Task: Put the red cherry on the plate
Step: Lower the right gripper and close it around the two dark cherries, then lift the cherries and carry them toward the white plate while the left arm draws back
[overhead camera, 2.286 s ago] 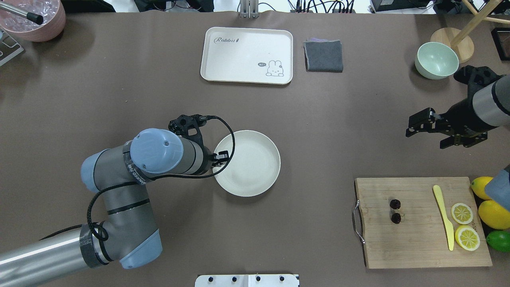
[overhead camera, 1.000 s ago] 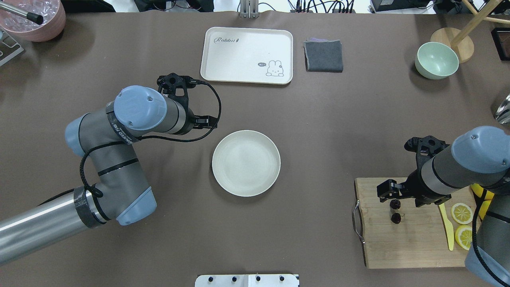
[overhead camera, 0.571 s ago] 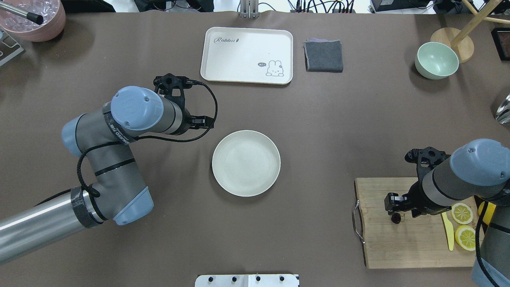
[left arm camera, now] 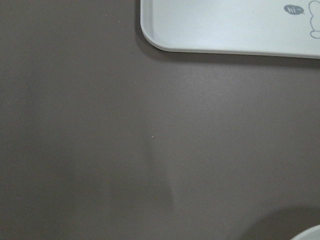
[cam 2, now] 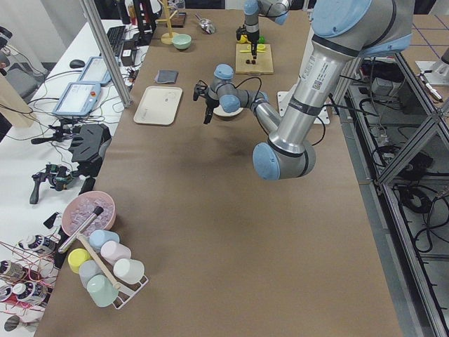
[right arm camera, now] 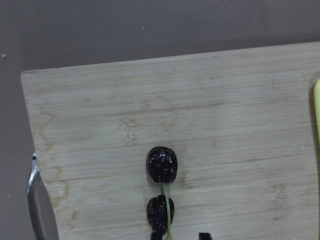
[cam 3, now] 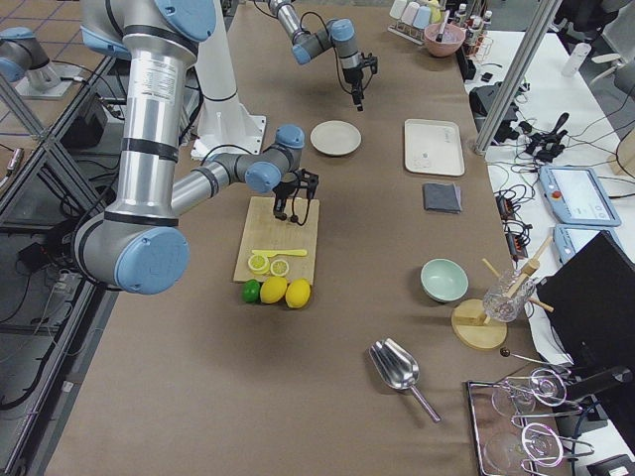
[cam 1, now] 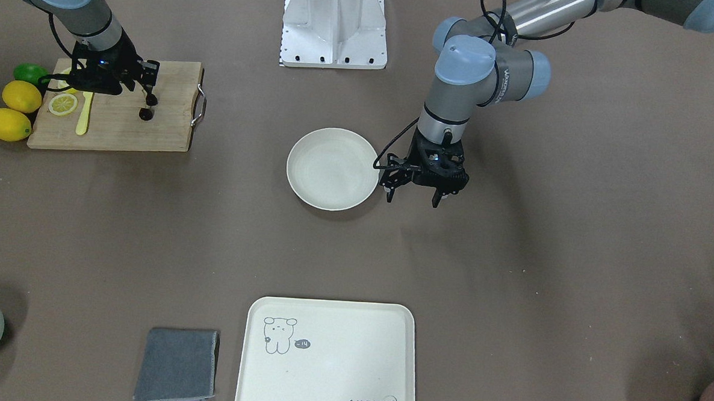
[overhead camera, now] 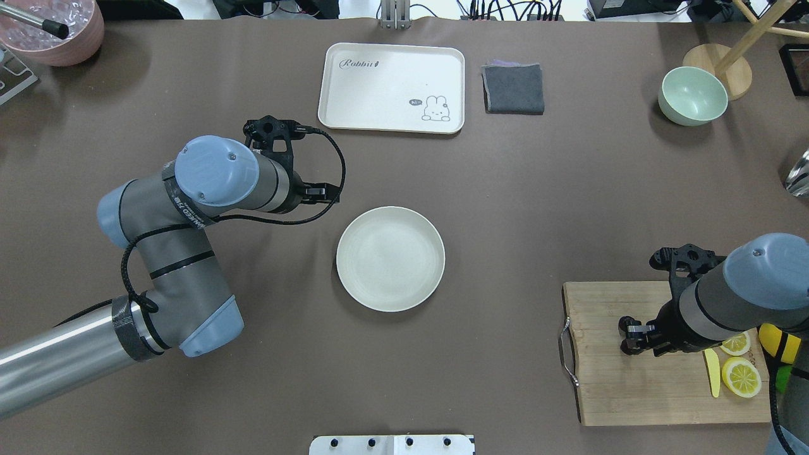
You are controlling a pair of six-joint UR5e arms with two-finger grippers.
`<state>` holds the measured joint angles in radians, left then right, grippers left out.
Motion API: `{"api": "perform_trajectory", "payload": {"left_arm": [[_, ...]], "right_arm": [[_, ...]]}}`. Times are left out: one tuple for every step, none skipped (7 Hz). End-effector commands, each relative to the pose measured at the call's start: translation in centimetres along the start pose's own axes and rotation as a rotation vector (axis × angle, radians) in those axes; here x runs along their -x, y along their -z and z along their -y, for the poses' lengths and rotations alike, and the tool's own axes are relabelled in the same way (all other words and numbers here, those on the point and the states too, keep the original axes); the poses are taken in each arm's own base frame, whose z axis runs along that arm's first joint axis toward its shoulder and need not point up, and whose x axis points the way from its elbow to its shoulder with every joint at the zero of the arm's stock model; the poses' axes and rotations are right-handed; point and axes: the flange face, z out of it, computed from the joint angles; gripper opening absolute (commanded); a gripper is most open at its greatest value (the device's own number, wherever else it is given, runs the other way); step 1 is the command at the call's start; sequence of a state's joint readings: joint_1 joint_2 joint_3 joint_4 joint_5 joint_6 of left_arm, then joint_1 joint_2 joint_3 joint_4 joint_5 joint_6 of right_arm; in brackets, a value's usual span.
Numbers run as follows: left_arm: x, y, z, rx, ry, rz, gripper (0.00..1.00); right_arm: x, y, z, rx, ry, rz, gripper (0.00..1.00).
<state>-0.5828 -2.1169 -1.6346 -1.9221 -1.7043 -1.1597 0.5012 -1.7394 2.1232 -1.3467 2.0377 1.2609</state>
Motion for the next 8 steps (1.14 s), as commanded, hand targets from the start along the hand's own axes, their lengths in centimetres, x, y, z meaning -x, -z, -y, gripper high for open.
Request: {"api": "perform_trajectory", "payload": {"left_arm": [[-0.1,-0.2,-0.2,0.003,-0.002,0.000,0.98],[-0.1,-0.2,-0.3,0.004,-0.002,0.000,0.98],[-0.1,-0.2,-0.3,0.004,-0.002,0.000,0.98],[-0.1,-0.2,-0.3,0.004,-0.002,0.000,0.98],[-0.1,-0.2,-0.2,0.003,-0.002,0.000,0.98],[0.0,-0.2,-0.2,0.002,-0.003,-0.001,0.98],[0.8,-0.1,0.1,-0.006,-0.007,0.006,0.98],[2.5,-0.4,0.1,-0.036,-0.008,0.036,0.98]], "right_arm": [[0.1,-0.2,0.3,-0.024,0.002,-0.008,0.00],[0.3,-0.2,0.3,-0.024,0.002,-0.008,0.00],[0.1,1.0,1.0,-0.045,-0.013,0.010,0.00],[0.2,3.5,1.4,-0.066,-0.023,0.051,0.00],[1.8,6.5,1.6,-0.056,-0.019,0.123,0.00],[4.0,7.6,2.3,-0.062,0.000,0.168,0.00],[6.4,8.5,3.2,-0.083,0.010,0.196,0.00],[11.1,9.7,4.7,-0.103,0.018,0.216,0.00]]}}
